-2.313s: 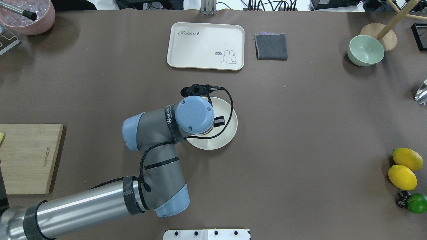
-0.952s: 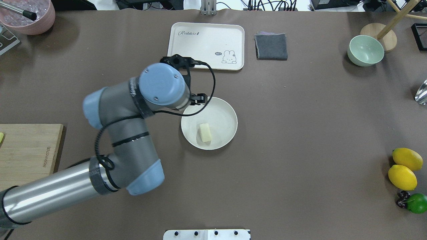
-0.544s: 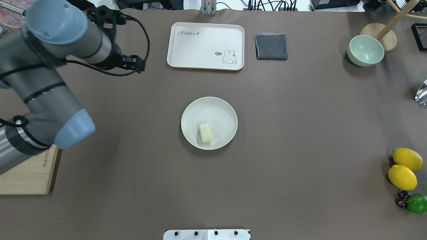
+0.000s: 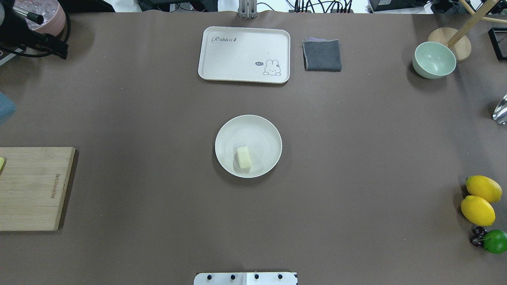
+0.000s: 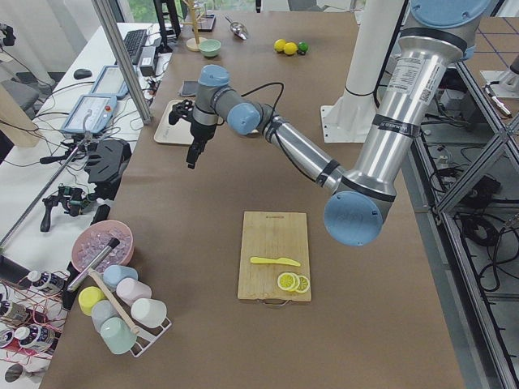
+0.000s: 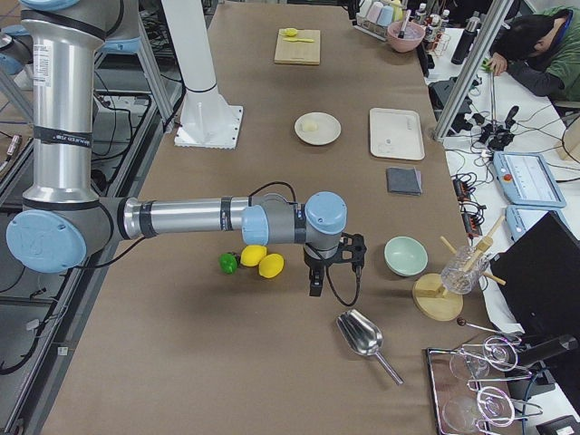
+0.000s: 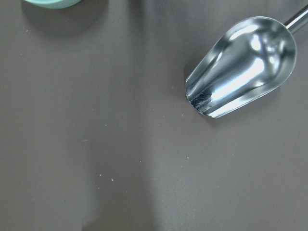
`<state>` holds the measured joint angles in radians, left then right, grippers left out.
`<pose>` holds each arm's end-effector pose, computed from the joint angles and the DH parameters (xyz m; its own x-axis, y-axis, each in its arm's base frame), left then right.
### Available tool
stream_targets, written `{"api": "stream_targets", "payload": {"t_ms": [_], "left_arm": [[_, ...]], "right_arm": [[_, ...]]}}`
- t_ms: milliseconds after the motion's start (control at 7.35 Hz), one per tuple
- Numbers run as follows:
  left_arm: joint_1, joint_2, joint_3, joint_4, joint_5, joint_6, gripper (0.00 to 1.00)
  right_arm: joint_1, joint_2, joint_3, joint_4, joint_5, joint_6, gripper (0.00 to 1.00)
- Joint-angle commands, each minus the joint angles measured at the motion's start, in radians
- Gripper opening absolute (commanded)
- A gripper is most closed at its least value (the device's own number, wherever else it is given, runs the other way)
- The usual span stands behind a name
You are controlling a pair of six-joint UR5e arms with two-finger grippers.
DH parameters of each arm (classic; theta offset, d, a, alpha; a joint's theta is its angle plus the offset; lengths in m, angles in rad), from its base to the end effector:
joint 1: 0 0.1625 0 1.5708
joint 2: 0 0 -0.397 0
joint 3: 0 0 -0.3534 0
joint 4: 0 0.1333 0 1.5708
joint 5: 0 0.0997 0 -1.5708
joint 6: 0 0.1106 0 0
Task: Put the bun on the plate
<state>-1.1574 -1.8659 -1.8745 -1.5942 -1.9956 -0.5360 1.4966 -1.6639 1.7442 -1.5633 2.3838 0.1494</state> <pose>0.1395 -0.5363 0.3669 0.8011 0.1238 -0.5856 0.0962 0.9390 0.3301 0.0216 -0.4241 0.5964 0.6841 0.0347 0.7285 -0.0283 0.9994 -0.0210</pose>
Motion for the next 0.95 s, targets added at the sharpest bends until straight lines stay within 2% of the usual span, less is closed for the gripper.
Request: {"api": "stream_targets", "payload": {"t_ms": [0, 136, 272, 408, 816], "left_arm": [[-0.124, 0.129, 0.029, -0.003, -0.124, 0.043, 0.98], [-0.201, 0.158, 0.046, 0.000, -0.129, 0.211, 0.98], [-0.250, 0.203, 0.063, 0.006, -0.199, 0.303, 0.98], [-0.305, 0.258, 0.084, -0.021, -0.283, 0.327, 0.98], [-0.398, 0.333, 0.118, -0.020, -0.389, 0.436, 0.98]], "right_arm": [[0.001, 0.001, 0.000, 0.002, 0.000, -0.001, 1.00], [0.001, 0.000, 0.000, 0.002, 0.002, -0.001, 1.00], [0.001, 0.000, 0.001, 0.002, 0.000, -0.001, 1.00], [0.001, 0.000, 0.001, 0.003, 0.000, -0.001, 1.00], [0.001, 0.009, 0.003, 0.003, -0.002, 0.004, 1.00]]}}
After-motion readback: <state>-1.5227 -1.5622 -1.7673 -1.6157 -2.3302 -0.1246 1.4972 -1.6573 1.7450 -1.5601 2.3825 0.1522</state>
